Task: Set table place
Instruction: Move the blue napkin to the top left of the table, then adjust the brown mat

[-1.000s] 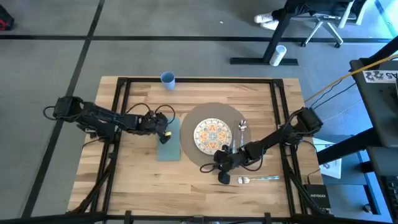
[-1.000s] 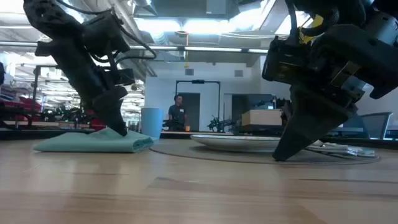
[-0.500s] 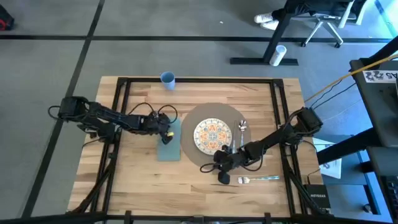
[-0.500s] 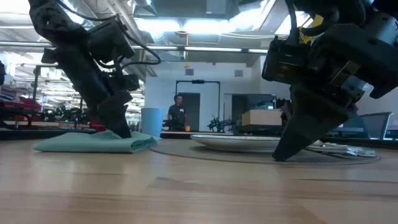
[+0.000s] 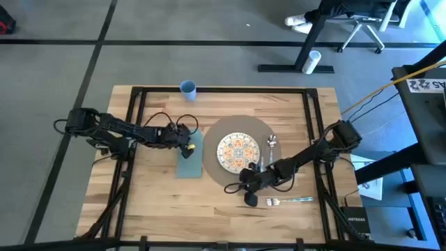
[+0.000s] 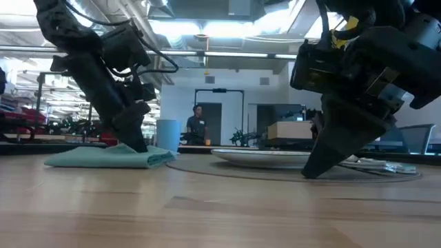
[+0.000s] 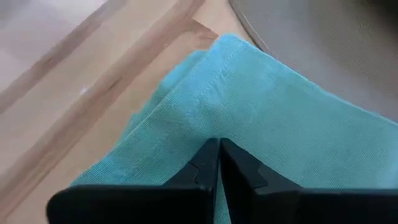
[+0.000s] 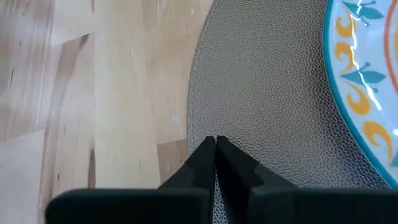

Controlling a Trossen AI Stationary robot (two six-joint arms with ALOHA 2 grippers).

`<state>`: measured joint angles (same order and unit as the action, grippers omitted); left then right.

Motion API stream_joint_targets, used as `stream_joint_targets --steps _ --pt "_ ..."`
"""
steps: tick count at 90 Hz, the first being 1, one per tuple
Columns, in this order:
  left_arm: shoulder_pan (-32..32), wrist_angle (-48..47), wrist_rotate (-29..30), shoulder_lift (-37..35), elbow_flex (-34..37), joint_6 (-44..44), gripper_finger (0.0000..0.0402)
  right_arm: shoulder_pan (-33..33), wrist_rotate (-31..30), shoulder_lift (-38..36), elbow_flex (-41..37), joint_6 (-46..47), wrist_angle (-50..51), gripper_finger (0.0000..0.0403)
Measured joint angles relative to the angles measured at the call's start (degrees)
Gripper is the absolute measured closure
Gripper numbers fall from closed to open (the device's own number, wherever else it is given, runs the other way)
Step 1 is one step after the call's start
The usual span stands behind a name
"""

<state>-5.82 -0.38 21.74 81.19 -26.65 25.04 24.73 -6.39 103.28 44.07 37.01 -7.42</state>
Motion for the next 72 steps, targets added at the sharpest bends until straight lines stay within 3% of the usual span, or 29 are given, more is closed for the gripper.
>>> stream_joint_targets --steps 32,51,72 --pt "0.7 0.3 1.7 0.0 -3.9 -1.4 0.0402 0.0 0.0 0.0 0.0 0.0 0.0 0.0403" --pt "4.2 -6.2 1.7 -0.1 -9.2 -0.9 0.0402 0.0 0.0 0.0 0.0 0.0 0.0 0.0403" --pt "10.2 -24.8 3.6 -0.1 -12.1 15.8 0.0402 0.0 0.0 0.0 0.0 0.0 0.1 0.0403"
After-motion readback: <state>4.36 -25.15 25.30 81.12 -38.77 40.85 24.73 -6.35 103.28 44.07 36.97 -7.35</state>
